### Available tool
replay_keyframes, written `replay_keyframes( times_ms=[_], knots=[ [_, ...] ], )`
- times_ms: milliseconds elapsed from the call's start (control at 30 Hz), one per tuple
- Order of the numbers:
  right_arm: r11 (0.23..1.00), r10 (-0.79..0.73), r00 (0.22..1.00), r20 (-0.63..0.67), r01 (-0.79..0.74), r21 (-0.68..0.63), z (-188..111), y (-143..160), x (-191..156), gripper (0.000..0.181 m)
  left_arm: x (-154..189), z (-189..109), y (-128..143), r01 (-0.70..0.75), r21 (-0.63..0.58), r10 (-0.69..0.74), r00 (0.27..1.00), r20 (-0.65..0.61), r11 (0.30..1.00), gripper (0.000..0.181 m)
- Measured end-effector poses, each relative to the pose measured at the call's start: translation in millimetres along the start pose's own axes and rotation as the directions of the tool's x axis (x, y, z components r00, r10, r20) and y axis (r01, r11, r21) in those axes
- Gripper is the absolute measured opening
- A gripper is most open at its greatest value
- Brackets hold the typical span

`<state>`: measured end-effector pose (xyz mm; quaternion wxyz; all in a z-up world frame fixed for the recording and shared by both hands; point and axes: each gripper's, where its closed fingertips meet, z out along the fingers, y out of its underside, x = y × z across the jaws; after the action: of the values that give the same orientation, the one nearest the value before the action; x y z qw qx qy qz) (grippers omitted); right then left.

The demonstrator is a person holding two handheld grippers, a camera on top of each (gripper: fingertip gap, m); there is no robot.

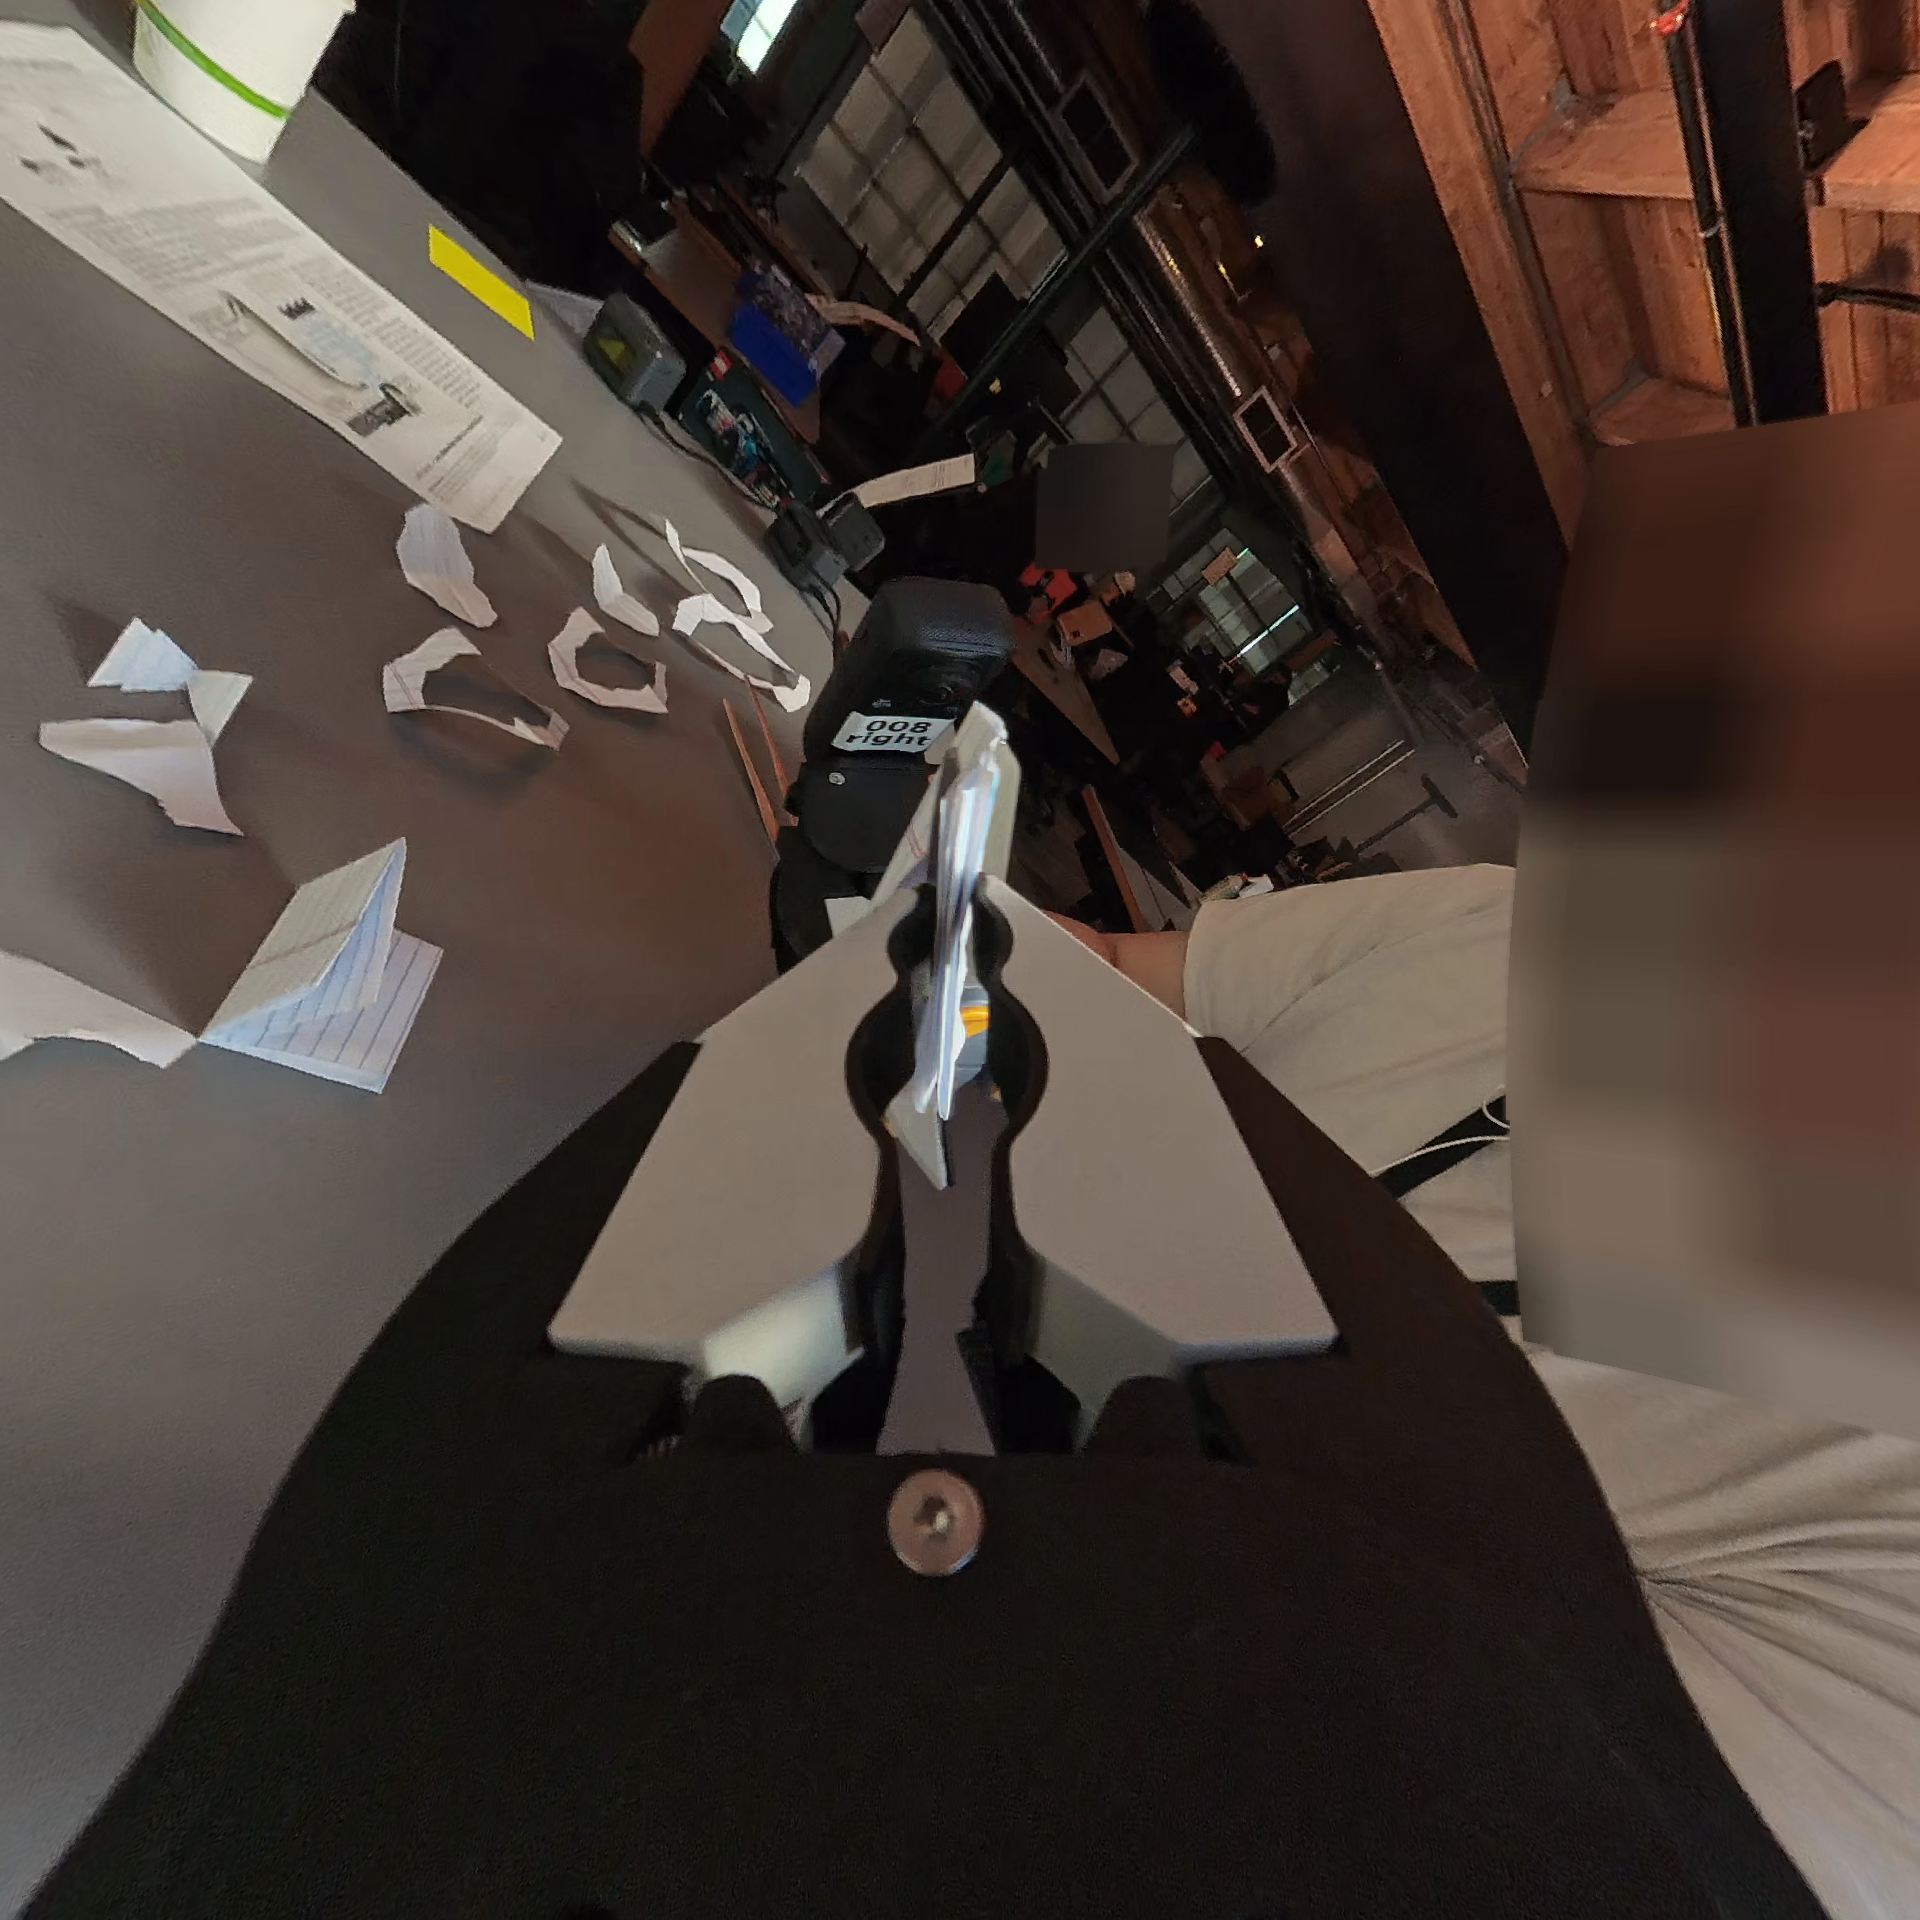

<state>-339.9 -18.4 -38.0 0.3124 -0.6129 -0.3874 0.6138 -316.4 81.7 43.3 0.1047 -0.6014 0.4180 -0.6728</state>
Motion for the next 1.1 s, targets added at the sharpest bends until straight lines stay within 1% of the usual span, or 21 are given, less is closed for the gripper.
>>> replay_keyframes(
  times_ms=[33, 67, 100, 167, 233, 267, 300, 333, 367, 433, 500, 567, 633, 667, 700, 833, 900, 933, 1100],
  knots=[
    [1.0, 0.011, 1.0, -0.001, -0.011, 0.023, -3, 3, -5, 0.026, -3, 4, 1, 0.018, -0.002, -0.018, 1.0, 0.005, 1.0, 0.016],
    [0.999, 0.02, 1.0, -0.009, -0.019, 0.045, -7, 5, -9, 0.027, -3, 8, 1, 0.029, 0.01, -0.029, 1.0, -0.003, 1.0, 0.019],
    [0.997, 0.033, 0.999, -0.019, -0.032, 0.067, -12, 7, -13, 0.026, -1, 10, -2, 0.038, 0.044, -0.037, 0.999, -0.014, 0.998, 0.017],
    [0.992, 0.072, 0.997, 0.0, -0.071, 0.105, -22, 11, -26, 0.026, 4, 12, -11, 0.035, 0.169, -0.035, 0.999, -0.006, 0.985, 0.013],
    [0.985, 0.118, 0.992, 0.04, -0.122, 0.12, -31, 17, -40, 0.026, 8, 14, -15, -0.013, 0.293, -0.001, 0.999, 0.047, 0.956, 0.014],
    [0.984, 0.134, 0.989, 0.058, -0.14, 0.109, -35, 22, -47, 0.026, 6, 17, -11, -0.028, 0.317, -0.001, 0.996, 0.093, 0.948, 0.018],
    [0.983, 0.14, 0.988, 0.066, -0.147, 0.106, -37, 25, -53, 0.026, 4, 22, -4, -0.037, 0.314, -0.007, 0.991, 0.135, 0.949, 0.028],
    [0.982, 0.15, 0.986, 0.078, -0.157, 0.106, -39, 27, -59, 0.026, 5, 27, 4, -0.04, 0.305, -0.01, 0.987, 0.16, 0.951, 0.033],
    [0.98, 0.161, 0.982, 0.1, -0.171, 0.102, -41, 29, -66, 0.026, 7, 33, 11, -0.035, 0.304, -0.015, 0.987, 0.161, 0.952, 0.033],
    [0.973, 0.194, 0.973, 0.127, -0.207, 0.101, -44, 33, -73, 0.027, 14, 42, 21, -0.006, 0.323, -0.037, 0.991, 0.125, 0.946, 0.029],
    [0.967, 0.23, 0.96, 0.158, -0.243, 0.07, -47, 42, -77, 0.027, 14, 52, 30, 0.038, 0.328, -0.078, 0.991, 0.108, 0.944, 0.024],
    [0.964, 0.256, 0.951, 0.172, -0.265, 0.032, -48, 52, -77, 0.026, 8, 62, 41, 0.056, 0.308, -0.105, 0.984, 0.144, 0.95, 0.023],
    [0.961, 0.274, 0.938, 0.214, -0.276, -0.016, -48, 60, -80, 0.026, -1, 68, 48, 0.058, 0.311, -0.123, 0.973, 0.193, 0.949, 0.022],
    [0.961, 0.274, 0.934, 0.229, -0.273, -0.037, -47, 63, -81, 0.027, -2, 69, 50, 0.058, 0.319, -0.126, 0.972, 0.198, 0.946, 0.013],
    [0.959, 0.284, 0.931, 0.229, -0.277, -0.059, -46, 67, -79, 0.027, -1, 69, 51, 0.059, 0.34, -0.13, 0.973, 0.189, 0.938, 0.0],
    [0.955, 0.296, 0.923, 0.247, -0.288, -0.068, -39, 68, -74, 0.027, -4, 58, 58, 0.101, 0.424, -0.193, 0.965, 0.179, 0.9, 0.0],
    [0.949, 0.31, 0.915, 0.256, -0.312, -0.034, -32, 65, -72, 0.03, -5, 49, 62, 0.12, 0.447, -0.213, 0.964, 0.162, 0.886, 0.0],
    [0.943, 0.325, 0.909, 0.26, -0.332, -0.016, -29, 63, -71, 0.035, -5, 44, 65, 0.127, 0.453, -0.218, 0.963, 0.156, 0.882, 0.0],
    [0.935, 0.344, 0.915, 0.211, -0.353, 0.006, -3, 70, -68, 0.036, -4, 28, 82, 0.143, 0.391, -0.217, 0.965, 0.15, 0.909, 0.0]
  ],
)
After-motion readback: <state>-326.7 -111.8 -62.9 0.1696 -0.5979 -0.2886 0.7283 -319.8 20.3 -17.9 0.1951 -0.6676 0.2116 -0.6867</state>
